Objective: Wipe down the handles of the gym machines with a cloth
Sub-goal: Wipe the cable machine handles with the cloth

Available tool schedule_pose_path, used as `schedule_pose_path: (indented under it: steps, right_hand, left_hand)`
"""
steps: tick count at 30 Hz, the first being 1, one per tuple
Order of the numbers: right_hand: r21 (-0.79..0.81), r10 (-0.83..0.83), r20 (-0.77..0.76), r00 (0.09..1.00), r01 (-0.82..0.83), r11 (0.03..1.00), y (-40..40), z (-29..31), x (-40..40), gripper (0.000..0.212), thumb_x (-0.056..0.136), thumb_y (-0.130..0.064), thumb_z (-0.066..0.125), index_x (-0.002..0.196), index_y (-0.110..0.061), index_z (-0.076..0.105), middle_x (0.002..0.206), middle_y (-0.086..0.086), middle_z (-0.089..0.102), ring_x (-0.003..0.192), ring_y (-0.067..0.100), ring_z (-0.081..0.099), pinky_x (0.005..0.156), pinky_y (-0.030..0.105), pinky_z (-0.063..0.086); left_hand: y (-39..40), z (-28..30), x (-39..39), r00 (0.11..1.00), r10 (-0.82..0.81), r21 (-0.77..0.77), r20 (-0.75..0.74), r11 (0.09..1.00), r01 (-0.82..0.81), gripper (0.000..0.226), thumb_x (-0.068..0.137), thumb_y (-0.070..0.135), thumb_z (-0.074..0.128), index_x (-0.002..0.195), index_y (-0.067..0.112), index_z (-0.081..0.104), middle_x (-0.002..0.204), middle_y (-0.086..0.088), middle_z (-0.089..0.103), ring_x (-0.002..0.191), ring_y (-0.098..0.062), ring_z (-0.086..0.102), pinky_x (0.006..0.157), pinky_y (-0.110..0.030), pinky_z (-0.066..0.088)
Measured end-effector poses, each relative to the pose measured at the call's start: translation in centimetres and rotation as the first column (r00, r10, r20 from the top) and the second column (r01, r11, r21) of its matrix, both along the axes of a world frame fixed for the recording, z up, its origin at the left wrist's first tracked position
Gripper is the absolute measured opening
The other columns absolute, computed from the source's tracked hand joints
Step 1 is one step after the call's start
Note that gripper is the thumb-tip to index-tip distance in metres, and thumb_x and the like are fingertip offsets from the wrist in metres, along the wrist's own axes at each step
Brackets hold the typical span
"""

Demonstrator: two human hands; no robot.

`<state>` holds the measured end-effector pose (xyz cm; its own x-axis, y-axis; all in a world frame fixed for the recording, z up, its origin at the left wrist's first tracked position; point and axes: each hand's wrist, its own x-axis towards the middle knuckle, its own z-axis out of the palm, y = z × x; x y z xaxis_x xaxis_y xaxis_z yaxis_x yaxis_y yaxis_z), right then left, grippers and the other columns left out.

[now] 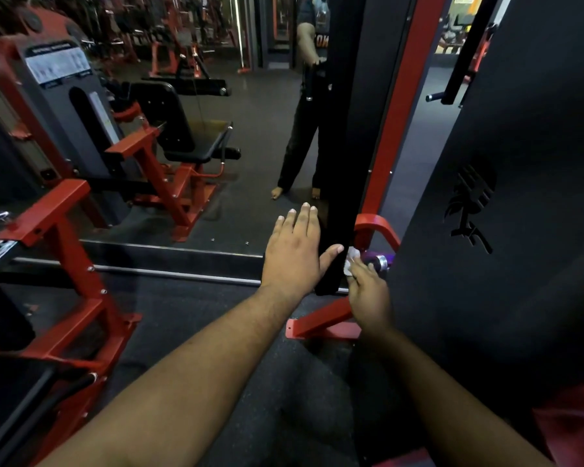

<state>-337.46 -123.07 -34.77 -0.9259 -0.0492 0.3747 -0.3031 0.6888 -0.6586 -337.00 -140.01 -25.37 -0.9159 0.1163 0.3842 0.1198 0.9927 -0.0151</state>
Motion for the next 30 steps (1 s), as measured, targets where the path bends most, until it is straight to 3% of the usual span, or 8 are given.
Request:
schedule_pose_path:
  steps: [6,10,14,17,19,23,26,30]
  right_hand:
    - [0.090,0.101,-0.024,0.995,-0.099,0.991,4.0,-1.5,1.7,0.039,0.087,0.002,0.057,0.120,-0.010,0.075,0.120,0.008,0.074,0.110,0.026,0.071,0.101,0.013,0.040]
    - [-0.147,-0.257,-0.176,0.950,0.233,0.961,4.7,0.8,-0.6,0.030,0.095,-0.002,0.057,0.118,-0.009,0.074,0.116,0.010,0.075,0.107,0.024,0.069,0.095,0.029,0.049]
    - [0.209,-0.178,-0.015,0.984,0.177,0.962,3.3,1.9,-3.7,0.031,0.093,0.003,0.052,0.118,-0.004,0.070,0.130,0.018,0.065,0.125,0.038,0.058,0.110,0.047,0.040]
    - [0.294,-0.175,0.031,0.984,0.159,0.943,1.8,1.2,-3.4,0.030,0.095,-0.003,0.048,0.109,-0.015,0.071,0.112,0.011,0.066,0.105,0.038,0.062,0.097,0.048,0.047]
    - [0.246,-0.130,0.013,0.991,0.123,0.961,0.9,0.9,-2.5,0.031,0.096,-0.004,0.048,0.113,-0.017,0.070,0.114,0.007,0.067,0.102,0.033,0.060,0.093,0.048,0.049]
    - [0.027,-0.031,0.104,0.994,0.029,0.999,0.2,0.2,-0.4,0.033,0.103,-0.008,0.048,0.131,-0.011,0.064,0.131,0.010,0.065,0.126,0.032,0.056,0.106,0.044,0.046]
    - [-0.070,0.014,0.011,1.000,-0.013,0.997,1.7,0.8,1.0,0.029,0.097,-0.001,0.057,0.119,-0.012,0.072,0.112,0.003,0.075,0.105,0.021,0.070,0.093,0.036,0.054]
    - [-0.211,-0.104,-0.034,0.994,0.094,0.973,4.0,2.7,-0.1,0.027,0.101,-0.004,0.054,0.119,-0.012,0.072,0.115,0.001,0.074,0.105,0.016,0.069,0.093,0.030,0.055]
  left_hand:
    - [0.2,0.0,0.0,1.000,0.014,0.011,0.001,1.000,-0.014,0.088,0.101,0.070,0.029,0.158,0.003,0.029,0.162,-0.015,0.036,0.149,-0.032,0.035,0.124,-0.048,0.025]
    - [0.6,0.0,0.1,1.000,0.011,0.004,-0.006,1.000,-0.011,0.087,0.101,0.069,0.031,0.157,0.002,0.031,0.161,-0.015,0.038,0.148,-0.032,0.036,0.124,-0.048,0.025]
    - [0.5,0.0,0.1,1.000,0.004,0.019,-0.006,1.000,-0.004,0.087,0.101,0.069,0.034,0.156,0.002,0.033,0.161,-0.016,0.039,0.147,-0.033,0.038,0.124,-0.047,0.027]
    - [0.5,0.0,0.3,1.000,0.011,0.017,-0.006,1.000,-0.011,0.087,0.101,0.069,0.033,0.157,0.002,0.032,0.162,-0.016,0.037,0.148,-0.032,0.037,0.124,-0.047,0.026]
    - [0.3,0.0,0.4,1.000,0.012,0.015,-0.008,1.000,-0.012,0.088,0.101,0.069,0.031,0.157,0.002,0.031,0.162,-0.016,0.036,0.148,-0.032,0.036,0.124,-0.047,0.026]
    - [0.2,0.1,0.7,1.000,0.007,0.004,0.010,1.000,-0.007,0.089,0.101,0.070,0.028,0.158,0.002,0.029,0.163,-0.016,0.035,0.149,-0.033,0.035,0.124,-0.047,0.025]
    - [0.4,0.0,1.1,1.000,0.007,0.002,0.009,1.000,-0.007,0.089,0.101,0.070,0.026,0.158,0.002,0.028,0.163,-0.016,0.034,0.149,-0.033,0.034,0.125,-0.048,0.024]
    - [0.5,0.1,1.1,1.000,0.020,-0.006,0.011,1.000,-0.020,0.088,0.101,0.070,0.027,0.159,0.003,0.027,0.163,-0.016,0.034,0.149,-0.033,0.034,0.125,-0.048,0.024]
